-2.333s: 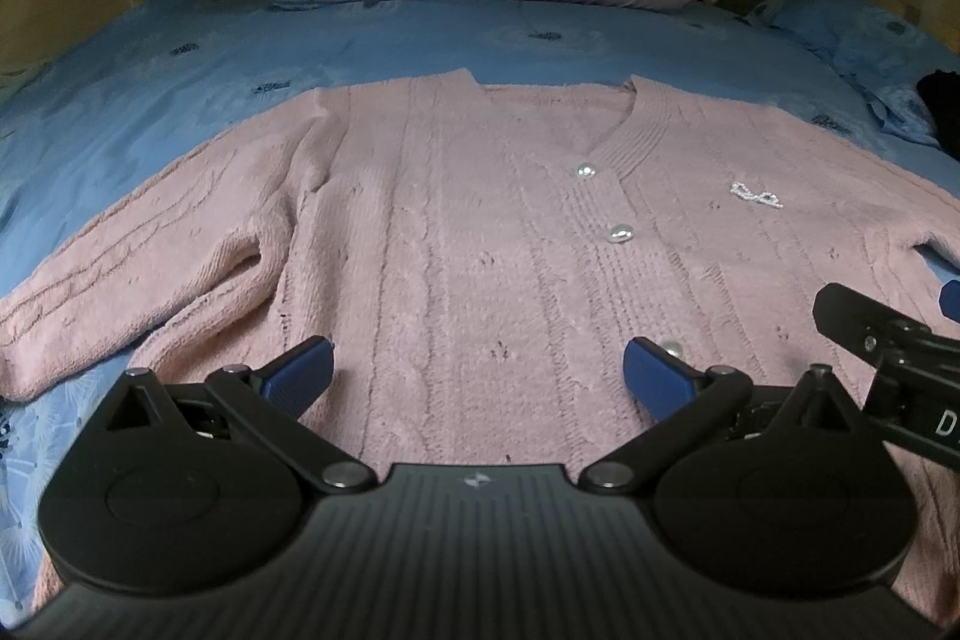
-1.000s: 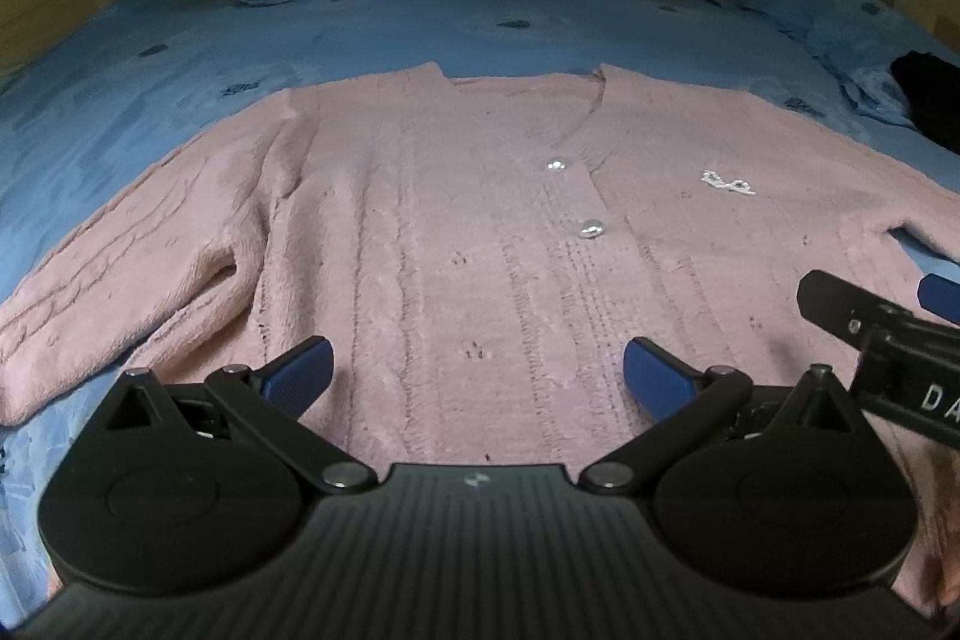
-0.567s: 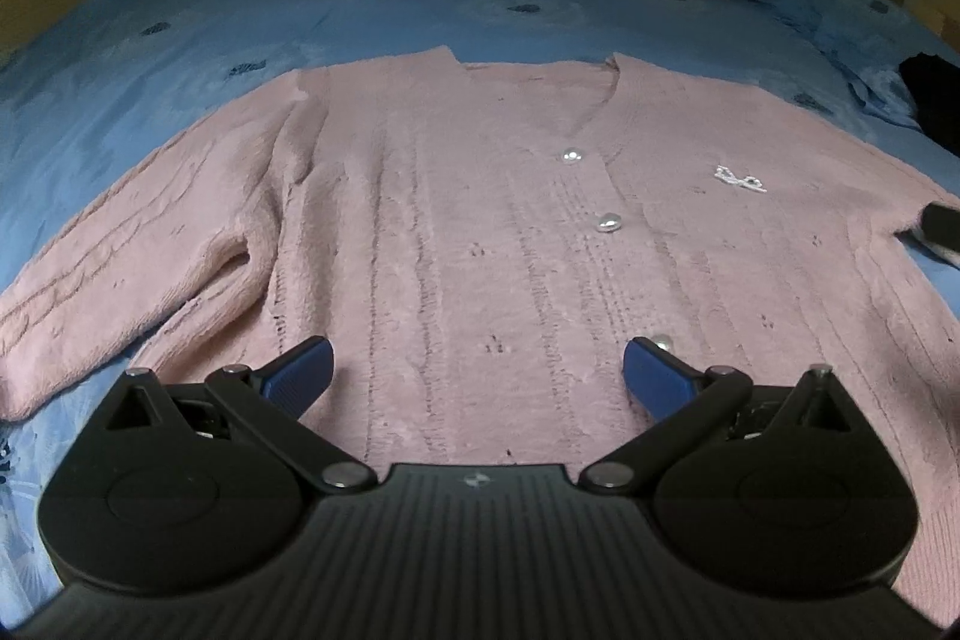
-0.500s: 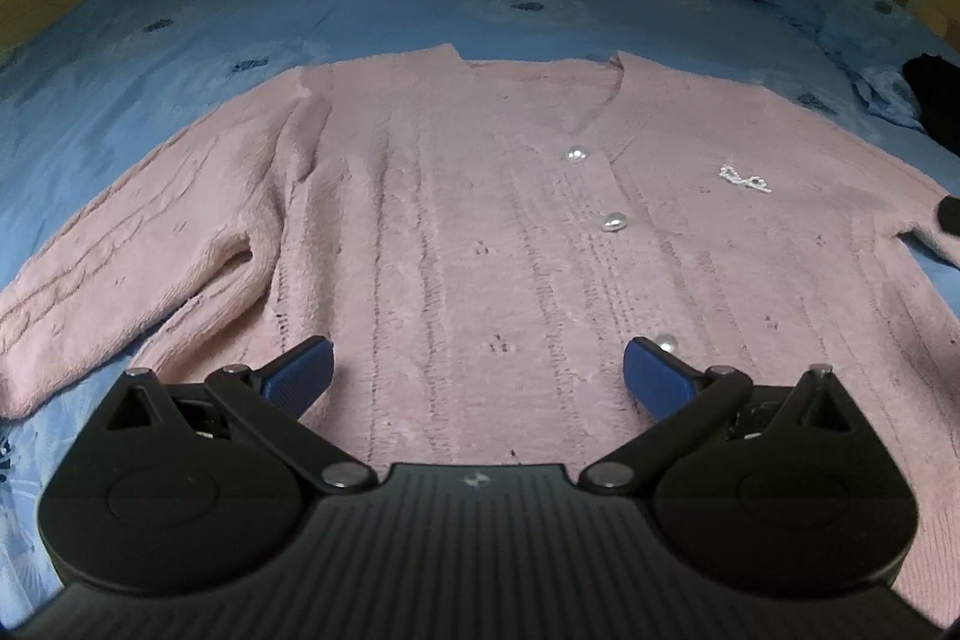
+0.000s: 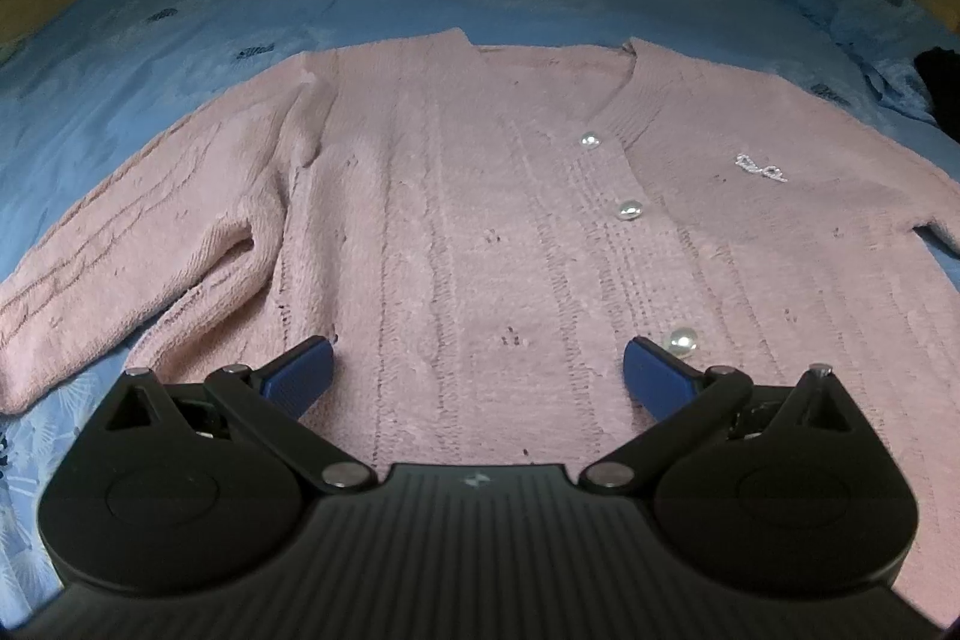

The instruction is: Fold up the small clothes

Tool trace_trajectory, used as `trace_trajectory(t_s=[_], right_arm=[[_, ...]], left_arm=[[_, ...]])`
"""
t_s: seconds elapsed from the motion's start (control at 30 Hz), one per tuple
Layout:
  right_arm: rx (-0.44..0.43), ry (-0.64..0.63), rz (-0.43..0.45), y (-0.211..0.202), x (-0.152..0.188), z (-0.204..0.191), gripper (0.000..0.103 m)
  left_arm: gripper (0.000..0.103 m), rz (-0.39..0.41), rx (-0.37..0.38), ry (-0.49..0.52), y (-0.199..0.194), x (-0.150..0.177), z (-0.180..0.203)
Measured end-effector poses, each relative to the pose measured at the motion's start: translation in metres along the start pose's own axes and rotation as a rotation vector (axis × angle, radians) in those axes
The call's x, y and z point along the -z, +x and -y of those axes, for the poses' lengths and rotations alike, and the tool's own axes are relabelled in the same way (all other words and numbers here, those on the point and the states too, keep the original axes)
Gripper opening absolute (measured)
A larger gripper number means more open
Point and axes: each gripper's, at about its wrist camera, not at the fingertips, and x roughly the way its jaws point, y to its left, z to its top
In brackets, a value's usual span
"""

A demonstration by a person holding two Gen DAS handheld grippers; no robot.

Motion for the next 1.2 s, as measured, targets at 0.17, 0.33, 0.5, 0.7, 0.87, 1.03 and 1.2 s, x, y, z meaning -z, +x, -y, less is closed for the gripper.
trace_trajectory(t_s=[0.17, 0.33, 0.5, 0.7, 0.87, 1.03, 1.2], right_arm=[[0.064, 0.065, -0.04, 0.024, -0.002, 0.02, 0.103], [0.086, 0.077, -0.039, 0.045, -0.003, 0.03, 0.103], [0.091, 0.114, 0.002, 0.059, -0.009, 0.034, 0.103], [0.027, 0.239, 0.081, 0.064, -0.016, 0.044, 0.103], [0.014, 0.279, 0.114, 0.067, -0.019, 0.053, 0.082], [0.056, 0.287, 0.111, 0.072, -0.023, 0.06, 0.049], [0.019, 0.331, 0.103, 0.073, -0.023, 0.071, 0.02]], left_arm=[[0.103, -0.003, -0.003, -0.001, 0.002, 0.0, 0.0], [0.103, -0.005, -0.009, 0.003, 0.004, 0.002, 0.001], [0.103, 0.001, -0.013, 0.004, 0.006, 0.004, 0.0], [0.103, 0.012, -0.019, 0.018, 0.009, 0.005, 0.003], [0.103, 0.014, -0.023, 0.018, 0.012, 0.005, 0.004], [0.103, 0.004, -0.022, 0.03, 0.015, 0.006, 0.004], [0.103, 0.004, -0.031, 0.034, 0.017, 0.008, 0.006]])
